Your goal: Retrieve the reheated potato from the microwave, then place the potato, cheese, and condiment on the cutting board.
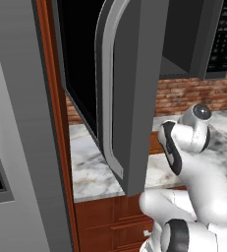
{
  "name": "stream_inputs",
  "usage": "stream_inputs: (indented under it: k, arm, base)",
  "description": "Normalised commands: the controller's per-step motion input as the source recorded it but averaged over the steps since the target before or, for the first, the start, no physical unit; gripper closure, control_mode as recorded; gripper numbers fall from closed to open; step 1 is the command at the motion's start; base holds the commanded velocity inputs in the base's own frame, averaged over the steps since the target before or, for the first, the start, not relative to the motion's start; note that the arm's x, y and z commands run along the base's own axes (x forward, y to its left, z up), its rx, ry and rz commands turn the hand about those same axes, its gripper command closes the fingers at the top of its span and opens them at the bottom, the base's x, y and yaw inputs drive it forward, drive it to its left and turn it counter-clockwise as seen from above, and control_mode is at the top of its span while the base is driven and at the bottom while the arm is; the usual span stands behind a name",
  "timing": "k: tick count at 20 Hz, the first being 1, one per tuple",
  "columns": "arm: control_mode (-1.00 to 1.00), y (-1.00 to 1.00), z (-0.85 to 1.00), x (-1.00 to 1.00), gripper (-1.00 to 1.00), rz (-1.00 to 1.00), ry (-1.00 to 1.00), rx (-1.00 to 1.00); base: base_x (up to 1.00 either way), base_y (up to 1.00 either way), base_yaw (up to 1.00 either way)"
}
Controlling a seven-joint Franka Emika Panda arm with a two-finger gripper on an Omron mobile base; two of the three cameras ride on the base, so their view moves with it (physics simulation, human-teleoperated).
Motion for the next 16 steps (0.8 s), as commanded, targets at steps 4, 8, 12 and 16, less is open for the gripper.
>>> stream_inputs:
  k: [4, 8, 12, 16]
  arm:
    - [-1.0, -0.03, 0.12, -0.46, -1.0, 0.0, 0.2, 0.01]
    - [-1.0, 0.0, 0.0, -0.42, -1.0, 0.0, 0.12, 0.0]
    - [-1.0, 0.0, 0.0, -0.3, -1.0, 0.0, 0.13, 0.0]
    - [-1.0, 0.0, -0.04, -0.14, -1.0, 0.0, 0.13, 0.01]
  base:
    - [0.0, 0.0, 0.0]
    - [0.0, 0.0, 0.0]
    - [0.0, 0.0, 0.0]
    - [0.0, 0.0, 0.0]
